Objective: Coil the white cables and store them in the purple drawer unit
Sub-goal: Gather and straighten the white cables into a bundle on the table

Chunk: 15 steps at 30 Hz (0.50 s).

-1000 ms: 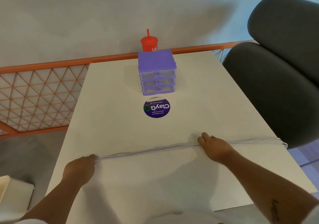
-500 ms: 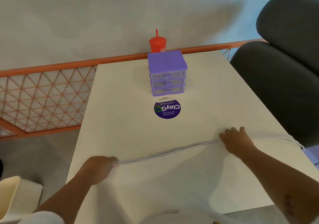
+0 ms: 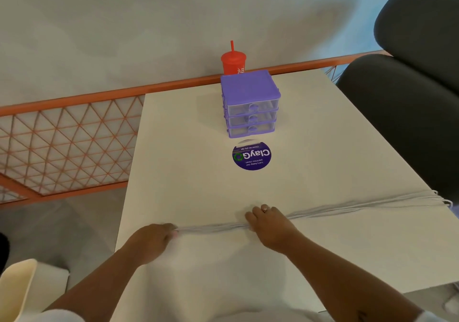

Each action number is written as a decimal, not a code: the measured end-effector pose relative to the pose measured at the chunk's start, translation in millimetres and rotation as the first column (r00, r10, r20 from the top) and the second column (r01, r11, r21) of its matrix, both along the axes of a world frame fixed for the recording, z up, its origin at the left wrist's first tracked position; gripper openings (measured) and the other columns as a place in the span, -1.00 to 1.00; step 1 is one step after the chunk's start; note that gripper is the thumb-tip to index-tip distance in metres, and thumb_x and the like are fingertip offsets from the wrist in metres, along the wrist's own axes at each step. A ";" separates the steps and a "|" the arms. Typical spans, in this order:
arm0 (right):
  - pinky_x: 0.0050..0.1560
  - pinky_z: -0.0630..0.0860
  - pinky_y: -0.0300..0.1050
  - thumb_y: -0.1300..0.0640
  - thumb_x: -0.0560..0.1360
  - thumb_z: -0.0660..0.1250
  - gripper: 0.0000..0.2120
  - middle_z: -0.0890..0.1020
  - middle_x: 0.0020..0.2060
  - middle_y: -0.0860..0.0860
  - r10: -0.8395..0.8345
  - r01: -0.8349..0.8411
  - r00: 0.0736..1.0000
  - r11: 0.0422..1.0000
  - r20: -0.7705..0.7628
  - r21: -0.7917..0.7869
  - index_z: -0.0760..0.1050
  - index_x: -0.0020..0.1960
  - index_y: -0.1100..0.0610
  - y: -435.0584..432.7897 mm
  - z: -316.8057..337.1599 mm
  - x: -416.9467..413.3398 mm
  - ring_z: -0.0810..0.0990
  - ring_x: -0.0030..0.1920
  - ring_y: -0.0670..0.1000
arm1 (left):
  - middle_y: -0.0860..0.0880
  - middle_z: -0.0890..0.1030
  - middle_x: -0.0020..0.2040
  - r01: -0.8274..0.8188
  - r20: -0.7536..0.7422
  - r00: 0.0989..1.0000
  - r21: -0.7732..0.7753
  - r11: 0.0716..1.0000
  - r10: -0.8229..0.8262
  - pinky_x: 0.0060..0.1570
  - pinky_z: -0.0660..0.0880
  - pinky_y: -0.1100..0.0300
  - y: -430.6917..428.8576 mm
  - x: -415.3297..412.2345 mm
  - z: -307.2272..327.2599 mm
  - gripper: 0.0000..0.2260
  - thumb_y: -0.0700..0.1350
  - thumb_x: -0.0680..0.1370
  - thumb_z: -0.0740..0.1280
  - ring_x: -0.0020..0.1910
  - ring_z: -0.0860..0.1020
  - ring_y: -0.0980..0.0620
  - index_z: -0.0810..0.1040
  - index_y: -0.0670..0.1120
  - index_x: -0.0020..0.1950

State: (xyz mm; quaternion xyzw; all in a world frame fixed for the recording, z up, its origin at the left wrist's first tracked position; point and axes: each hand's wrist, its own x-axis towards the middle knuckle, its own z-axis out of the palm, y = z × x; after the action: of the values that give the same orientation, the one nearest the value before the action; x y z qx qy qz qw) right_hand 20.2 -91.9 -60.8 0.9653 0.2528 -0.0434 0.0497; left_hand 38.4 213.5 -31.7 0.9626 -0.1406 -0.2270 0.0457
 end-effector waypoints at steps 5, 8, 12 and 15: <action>-0.50 0.11 -0.25 0.13 0.36 0.16 -0.93 0.51 -0.41 -0.01 -0.080 0.084 0.996 0.991 -0.046 0.106 0.40 -0.18 0.09 -12.6 3.9 -0.4 0.51 -0.51 -0.03 | 0.06 0.29 -0.44 -0.272 -0.080 0.962 -0.395 0.878 0.262 -0.40 0.17 0.22 0.5 10.1 17.8 -0.65 -0.10 0.62 0.15 -0.44 0.24 0.08 0.26 -0.04 -0.38; -0.27 0.25 -0.14 0.12 0.54 -0.16 -0.64 0.57 -0.07 0.13 -0.109 0.115 0.989 0.991 -0.095 0.062 0.32 0.18 0.17 -12.8 3.9 2.8 0.59 -0.12 0.16 | 0.09 0.27 -0.55 -0.394 -0.228 0.919 -0.517 0.760 0.321 -0.47 0.17 0.28 -2.6 14.3 34.8 -0.65 -0.15 0.61 0.15 -0.53 0.21 0.13 0.29 -0.09 -0.38; -0.22 0.34 -0.06 0.07 0.58 -0.14 -0.63 0.55 0.01 0.16 -0.100 0.108 0.992 0.987 -0.073 0.116 0.29 0.24 0.19 -18.2 12.1 15.8 0.57 -0.04 0.19 | 0.09 0.25 -0.60 -0.472 -0.353 0.881 -0.605 0.641 0.316 -0.56 0.15 0.31 -8.1 18.8 58.7 -0.65 -0.13 0.63 0.10 -0.62 0.20 0.13 0.29 -0.12 -0.37; -0.16 0.39 -0.05 -0.01 0.59 -0.16 -0.60 0.55 0.03 0.15 -0.093 0.094 0.995 0.992 -0.023 0.083 0.30 0.23 0.17 -31.3 20.8 26.6 0.56 -0.03 0.19 | 0.06 0.17 -0.56 -0.612 -0.499 0.790 -0.675 0.412 0.357 -0.52 0.06 0.29 -8.6 26.6 70.9 -0.65 -0.07 0.63 0.08 -0.64 0.14 0.12 0.26 -0.13 -0.35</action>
State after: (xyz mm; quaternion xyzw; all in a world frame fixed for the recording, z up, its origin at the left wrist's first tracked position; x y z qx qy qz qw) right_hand 46.7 -123.2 -40.0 0.9768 0.2094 -0.0444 0.0048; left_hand 65.0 204.9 39.2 0.7860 0.0678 -0.2451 0.5635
